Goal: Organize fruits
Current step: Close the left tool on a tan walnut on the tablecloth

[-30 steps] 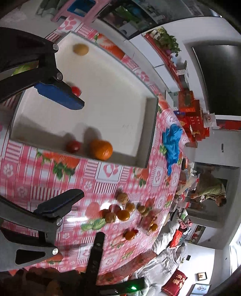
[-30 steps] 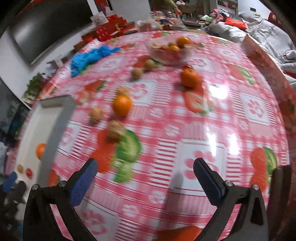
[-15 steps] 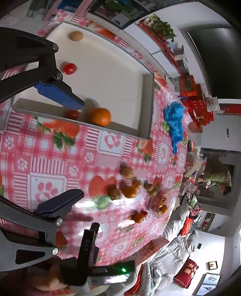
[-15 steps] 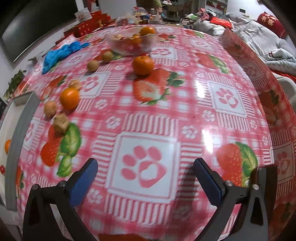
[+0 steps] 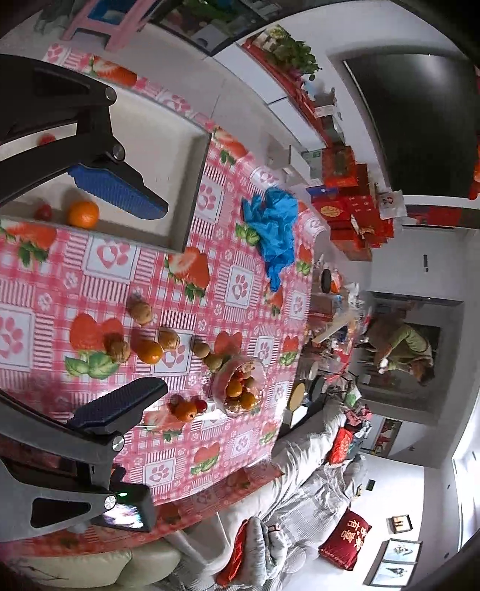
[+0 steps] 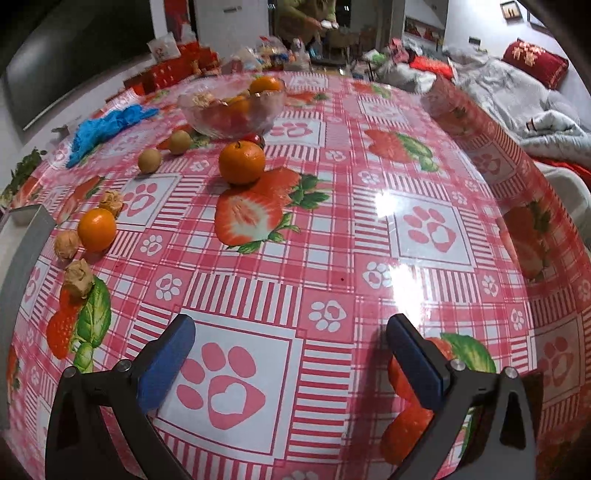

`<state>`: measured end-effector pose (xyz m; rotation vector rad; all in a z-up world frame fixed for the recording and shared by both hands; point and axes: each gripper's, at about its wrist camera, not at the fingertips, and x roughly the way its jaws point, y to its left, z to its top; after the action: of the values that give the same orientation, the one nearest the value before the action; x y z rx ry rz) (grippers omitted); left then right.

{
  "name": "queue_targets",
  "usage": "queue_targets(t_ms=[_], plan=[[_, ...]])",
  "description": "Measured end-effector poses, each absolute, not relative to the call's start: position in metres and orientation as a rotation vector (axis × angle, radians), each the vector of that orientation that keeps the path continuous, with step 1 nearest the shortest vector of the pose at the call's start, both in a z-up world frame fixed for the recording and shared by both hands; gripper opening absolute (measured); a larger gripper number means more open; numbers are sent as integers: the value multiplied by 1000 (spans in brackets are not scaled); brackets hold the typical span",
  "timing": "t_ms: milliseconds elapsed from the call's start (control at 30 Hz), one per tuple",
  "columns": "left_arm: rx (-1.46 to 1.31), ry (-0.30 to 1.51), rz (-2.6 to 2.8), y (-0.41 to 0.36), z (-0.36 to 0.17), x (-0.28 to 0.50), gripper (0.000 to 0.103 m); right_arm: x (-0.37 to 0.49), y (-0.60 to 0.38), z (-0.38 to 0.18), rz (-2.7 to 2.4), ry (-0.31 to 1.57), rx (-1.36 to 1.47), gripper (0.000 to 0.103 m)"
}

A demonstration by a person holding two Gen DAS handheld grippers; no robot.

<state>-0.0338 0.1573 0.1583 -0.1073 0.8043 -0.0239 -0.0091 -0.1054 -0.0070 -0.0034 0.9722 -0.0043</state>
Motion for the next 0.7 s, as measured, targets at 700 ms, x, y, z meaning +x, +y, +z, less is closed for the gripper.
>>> queue_targets(t_ms=[700], plan=[[-6, 984, 46, 123, 42, 34, 88, -11, -106, -7, -4, 961, 1, 103]])
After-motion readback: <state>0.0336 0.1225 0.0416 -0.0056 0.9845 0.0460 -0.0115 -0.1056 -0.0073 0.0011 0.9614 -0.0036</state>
